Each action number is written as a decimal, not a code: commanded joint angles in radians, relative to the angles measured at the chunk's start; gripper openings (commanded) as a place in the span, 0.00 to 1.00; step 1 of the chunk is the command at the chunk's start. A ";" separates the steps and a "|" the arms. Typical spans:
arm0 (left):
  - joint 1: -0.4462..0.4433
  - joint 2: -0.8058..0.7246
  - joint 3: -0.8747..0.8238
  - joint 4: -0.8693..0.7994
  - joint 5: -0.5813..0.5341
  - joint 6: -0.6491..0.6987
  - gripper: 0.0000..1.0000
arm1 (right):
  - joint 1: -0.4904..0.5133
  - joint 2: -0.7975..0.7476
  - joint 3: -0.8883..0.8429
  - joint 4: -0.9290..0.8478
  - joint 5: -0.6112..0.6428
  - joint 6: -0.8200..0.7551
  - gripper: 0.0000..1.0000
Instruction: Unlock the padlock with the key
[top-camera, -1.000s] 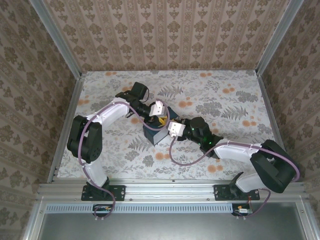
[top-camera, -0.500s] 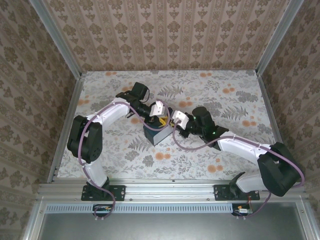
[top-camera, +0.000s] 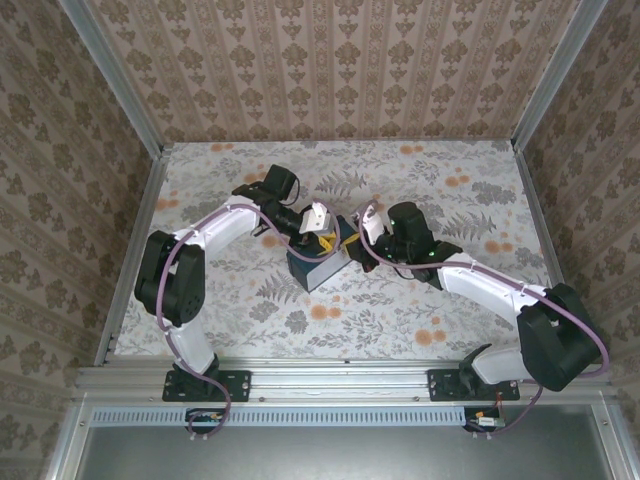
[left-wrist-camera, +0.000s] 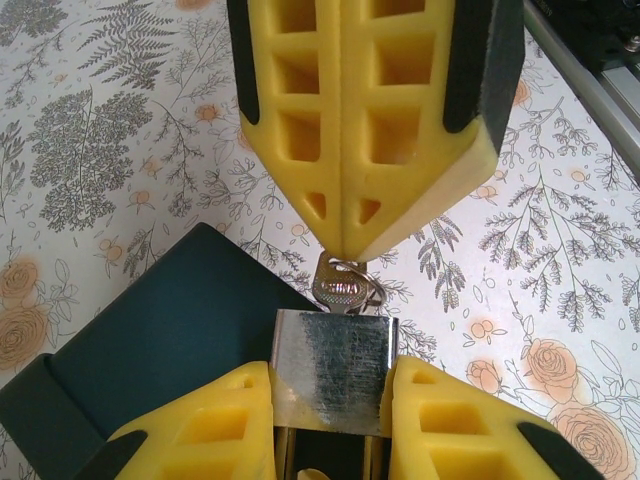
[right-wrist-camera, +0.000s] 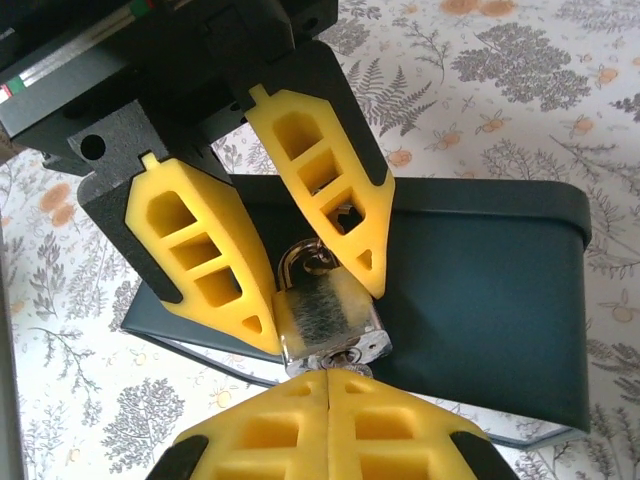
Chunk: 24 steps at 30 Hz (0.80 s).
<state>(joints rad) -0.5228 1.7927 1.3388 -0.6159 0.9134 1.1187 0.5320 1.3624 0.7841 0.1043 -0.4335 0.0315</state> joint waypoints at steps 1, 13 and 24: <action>-0.003 -0.004 -0.012 -0.005 0.047 0.006 0.12 | -0.005 -0.010 -0.009 -0.022 0.004 0.043 0.02; 0.006 -0.003 -0.007 -0.019 0.049 0.014 0.12 | -0.039 -0.086 -0.119 0.160 0.015 -0.378 0.32; 0.006 0.007 -0.001 -0.035 0.049 0.018 0.12 | 0.071 -0.054 -0.182 0.351 0.234 -0.614 0.32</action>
<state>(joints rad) -0.5220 1.7927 1.3365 -0.6178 0.9203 1.1187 0.5812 1.2980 0.6121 0.3676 -0.2810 -0.4973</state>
